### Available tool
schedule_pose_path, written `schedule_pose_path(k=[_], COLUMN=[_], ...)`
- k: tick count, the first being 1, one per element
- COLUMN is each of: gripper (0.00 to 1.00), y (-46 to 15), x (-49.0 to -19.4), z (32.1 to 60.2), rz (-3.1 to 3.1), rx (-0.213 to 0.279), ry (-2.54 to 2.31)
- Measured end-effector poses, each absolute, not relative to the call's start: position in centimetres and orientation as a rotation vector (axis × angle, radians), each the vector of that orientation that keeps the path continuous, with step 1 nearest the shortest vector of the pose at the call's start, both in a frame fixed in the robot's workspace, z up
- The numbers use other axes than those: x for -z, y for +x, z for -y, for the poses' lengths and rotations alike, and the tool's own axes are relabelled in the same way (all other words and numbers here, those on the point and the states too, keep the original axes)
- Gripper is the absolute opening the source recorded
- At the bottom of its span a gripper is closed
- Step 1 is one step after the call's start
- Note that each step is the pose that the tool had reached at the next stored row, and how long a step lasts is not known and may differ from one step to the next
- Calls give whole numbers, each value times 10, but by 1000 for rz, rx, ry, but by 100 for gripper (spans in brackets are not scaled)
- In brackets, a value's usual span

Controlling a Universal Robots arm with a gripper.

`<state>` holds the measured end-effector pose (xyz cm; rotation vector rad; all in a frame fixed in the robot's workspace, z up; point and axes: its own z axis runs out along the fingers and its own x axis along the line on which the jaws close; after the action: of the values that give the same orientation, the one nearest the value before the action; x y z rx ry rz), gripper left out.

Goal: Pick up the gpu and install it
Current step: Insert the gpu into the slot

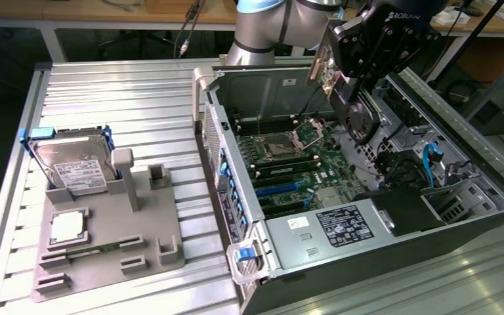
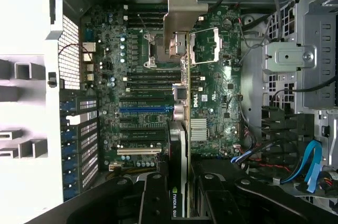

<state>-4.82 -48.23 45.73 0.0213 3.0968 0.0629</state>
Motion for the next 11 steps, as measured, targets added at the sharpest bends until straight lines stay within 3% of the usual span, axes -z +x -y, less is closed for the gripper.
schedule_pose_path(k=[11], gripper=[27], y=[-48], x=[-457], z=[482], rz=[-3097], rx=[-65], ry=[-66])
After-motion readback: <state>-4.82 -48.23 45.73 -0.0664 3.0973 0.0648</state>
